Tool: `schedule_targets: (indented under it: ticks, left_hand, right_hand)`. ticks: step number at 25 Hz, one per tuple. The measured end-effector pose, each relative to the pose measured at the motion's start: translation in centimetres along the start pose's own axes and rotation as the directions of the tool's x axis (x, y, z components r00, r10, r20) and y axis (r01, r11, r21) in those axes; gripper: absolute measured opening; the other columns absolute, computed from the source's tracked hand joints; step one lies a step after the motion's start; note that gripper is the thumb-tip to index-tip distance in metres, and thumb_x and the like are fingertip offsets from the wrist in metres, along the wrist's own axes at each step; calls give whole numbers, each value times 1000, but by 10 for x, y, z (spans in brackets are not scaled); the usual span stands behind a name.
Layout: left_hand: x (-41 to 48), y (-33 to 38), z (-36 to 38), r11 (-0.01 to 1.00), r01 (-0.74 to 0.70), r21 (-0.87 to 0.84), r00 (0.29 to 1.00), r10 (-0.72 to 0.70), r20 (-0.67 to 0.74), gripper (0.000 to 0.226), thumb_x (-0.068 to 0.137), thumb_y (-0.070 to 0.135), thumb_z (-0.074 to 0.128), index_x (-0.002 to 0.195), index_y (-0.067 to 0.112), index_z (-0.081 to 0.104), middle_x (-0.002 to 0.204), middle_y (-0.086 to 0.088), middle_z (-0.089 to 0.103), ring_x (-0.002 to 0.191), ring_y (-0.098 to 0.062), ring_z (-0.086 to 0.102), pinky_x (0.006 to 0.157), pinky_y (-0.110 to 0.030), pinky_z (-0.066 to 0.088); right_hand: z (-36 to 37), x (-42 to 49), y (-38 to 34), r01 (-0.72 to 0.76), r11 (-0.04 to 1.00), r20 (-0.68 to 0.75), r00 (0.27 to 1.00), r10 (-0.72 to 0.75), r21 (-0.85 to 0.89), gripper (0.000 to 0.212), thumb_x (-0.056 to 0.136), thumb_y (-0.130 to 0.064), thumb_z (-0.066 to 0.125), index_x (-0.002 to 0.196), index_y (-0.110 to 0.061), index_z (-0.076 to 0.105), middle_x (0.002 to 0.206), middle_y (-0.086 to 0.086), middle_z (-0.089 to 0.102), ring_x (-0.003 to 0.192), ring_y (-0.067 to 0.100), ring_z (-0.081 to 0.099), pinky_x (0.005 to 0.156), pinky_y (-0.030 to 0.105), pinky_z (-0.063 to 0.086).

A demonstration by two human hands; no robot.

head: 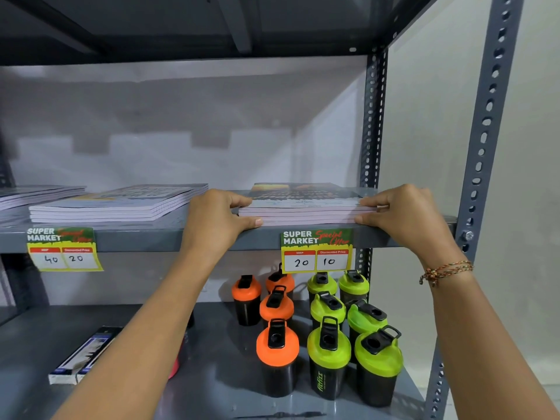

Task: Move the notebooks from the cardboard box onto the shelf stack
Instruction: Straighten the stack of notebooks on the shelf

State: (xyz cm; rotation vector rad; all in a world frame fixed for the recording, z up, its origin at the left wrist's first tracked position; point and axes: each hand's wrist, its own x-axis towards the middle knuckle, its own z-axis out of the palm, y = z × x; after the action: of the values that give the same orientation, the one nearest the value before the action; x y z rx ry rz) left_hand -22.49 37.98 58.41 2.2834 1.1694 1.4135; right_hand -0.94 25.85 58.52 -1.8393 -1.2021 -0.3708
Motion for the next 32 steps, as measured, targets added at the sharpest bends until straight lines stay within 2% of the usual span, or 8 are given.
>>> schedule_targets:
  ticks: [4, 11, 16, 22, 29, 32]
  left_hand:
    - [2, -1, 1, 1000, -3, 28, 1000, 4, -18, 45, 73, 24, 79, 115, 11, 68, 122, -9, 68, 115, -17, 59, 80, -8, 30]
    - [8, -9, -3, 999, -46, -14, 998, 46, 47, 34, 80, 27, 72, 110, 10, 71, 118, -4, 70, 116, -12, 57, 87, -13, 32]
    - [12, -11, -6, 998, -58, -28, 995, 60, 78, 30, 79, 26, 73, 104, 11, 74, 113, 0, 73, 96, 0, 55, 84, -14, 34]
    - [11, -14, -5, 997, -71, -39, 994, 74, 75, 31, 78, 27, 74, 104, 11, 74, 114, 0, 72, 104, 1, 53, 89, -15, 33]
    - [13, -15, -5, 997, -71, -27, 993, 74, 89, 31, 77, 27, 75, 103, 11, 74, 112, 0, 73, 96, 4, 51, 85, -14, 33]
    - [12, -16, -4, 996, -74, -42, 995, 77, 70, 31, 77, 27, 75, 102, 10, 75, 112, 0, 73, 103, 0, 55, 90, -16, 35]
  right_hand:
    - [0, -2, 0, -5, 1000, -15, 1000, 5, 15, 34, 71, -20, 79, 101, -6, 71, 102, 13, 73, 99, 24, 64, 97, 33, 49]
    - [0, 0, 1, -10, 999, -15, 1000, 11, 35, 29, 76, -21, 75, 100, -6, 72, 105, 12, 73, 102, 22, 63, 91, 22, 43]
    - [2, 1, 1, -31, 996, -42, 998, 35, 79, 19, 80, -17, 71, 95, -6, 73, 104, 10, 74, 102, 20, 63, 90, 21, 42]
    - [-2, -2, 0, -1, 999, -2, 1000, 2, 46, 30, 72, -23, 78, 97, -6, 73, 100, 9, 74, 88, 11, 57, 82, 19, 39]
    - [-2, -1, 1, -5, 999, -19, 1000, 6, 54, 31, 70, -18, 80, 97, -5, 73, 99, 11, 74, 85, 11, 57, 81, 19, 39]
    - [-1, -1, 1, 0, 998, -38, 999, 2, 60, 31, 70, -19, 80, 97, -5, 73, 99, 12, 74, 86, 11, 57, 82, 18, 39]
